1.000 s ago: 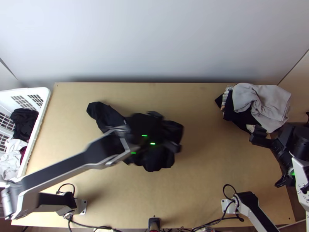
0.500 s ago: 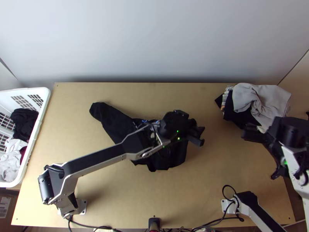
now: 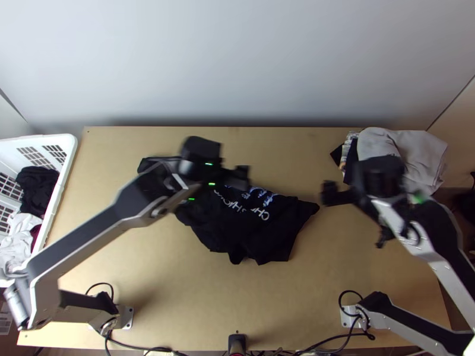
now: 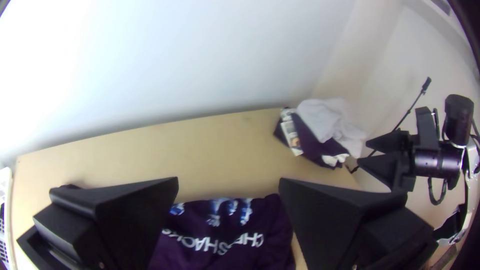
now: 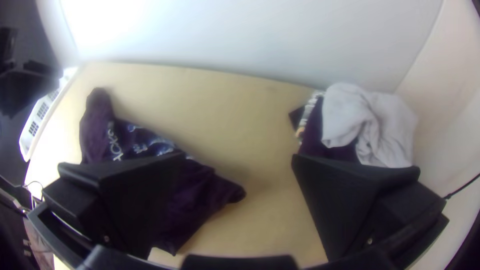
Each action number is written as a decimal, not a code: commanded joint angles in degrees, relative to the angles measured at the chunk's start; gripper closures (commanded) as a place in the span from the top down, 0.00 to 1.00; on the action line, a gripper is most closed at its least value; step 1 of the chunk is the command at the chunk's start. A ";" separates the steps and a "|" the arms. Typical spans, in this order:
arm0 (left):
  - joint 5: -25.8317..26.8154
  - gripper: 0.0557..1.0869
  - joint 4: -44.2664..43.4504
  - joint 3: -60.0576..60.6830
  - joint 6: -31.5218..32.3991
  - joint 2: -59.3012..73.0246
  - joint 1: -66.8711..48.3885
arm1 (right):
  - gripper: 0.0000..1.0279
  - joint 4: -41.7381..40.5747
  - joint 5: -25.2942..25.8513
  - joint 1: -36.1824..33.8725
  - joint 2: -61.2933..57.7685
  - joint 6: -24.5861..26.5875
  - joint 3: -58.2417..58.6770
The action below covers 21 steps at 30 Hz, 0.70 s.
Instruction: Fold the t-shirt
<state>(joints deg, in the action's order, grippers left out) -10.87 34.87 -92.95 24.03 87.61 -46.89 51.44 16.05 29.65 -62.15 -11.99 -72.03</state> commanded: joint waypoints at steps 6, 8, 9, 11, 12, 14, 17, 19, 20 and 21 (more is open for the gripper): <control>-0.99 0.95 8.19 17.18 -1.53 -13.08 9.98 | 0.93 -1.69 -0.23 23.35 -4.38 0.47 8.66; -0.99 0.95 9.25 18.33 -1.44 -13.43 10.07 | 0.93 -1.69 -0.23 27.13 -4.47 -0.67 10.95; -1.08 0.95 9.60 18.68 -1.53 -13.43 10.07 | 0.93 -1.78 -0.23 28.80 -4.73 -0.93 11.91; -1.08 0.95 9.95 19.12 -1.53 -13.26 10.07 | 0.93 -3.10 -0.23 31.00 -5.79 -0.93 14.02; -1.08 0.95 10.22 19.12 -1.53 -12.99 10.07 | 0.93 -4.24 -0.23 31.87 -6.49 -0.84 15.08; -1.17 0.95 10.22 18.94 -1.53 -12.73 10.07 | 0.93 -6.70 -0.23 32.93 -8.07 -0.67 16.83; -1.17 0.95 10.48 18.85 -1.53 -12.29 9.98 | 0.93 -10.04 -0.76 33.54 -11.77 -0.84 17.89; -1.17 0.95 10.57 18.94 -1.36 -12.12 9.89 | 0.93 -11.36 -0.85 34.07 -13.96 -0.93 17.89; -1.17 0.95 10.48 18.85 -1.36 -12.03 9.89 | 0.93 -11.80 -0.94 34.34 -14.84 -1.02 17.98; -1.17 0.95 10.57 18.85 -1.27 -11.94 9.89 | 0.93 -12.68 -0.94 34.60 -15.63 -0.93 18.42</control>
<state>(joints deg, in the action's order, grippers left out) -12.08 44.73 -74.87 22.48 75.42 -37.26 43.18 15.59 60.73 -72.23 -12.69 -56.42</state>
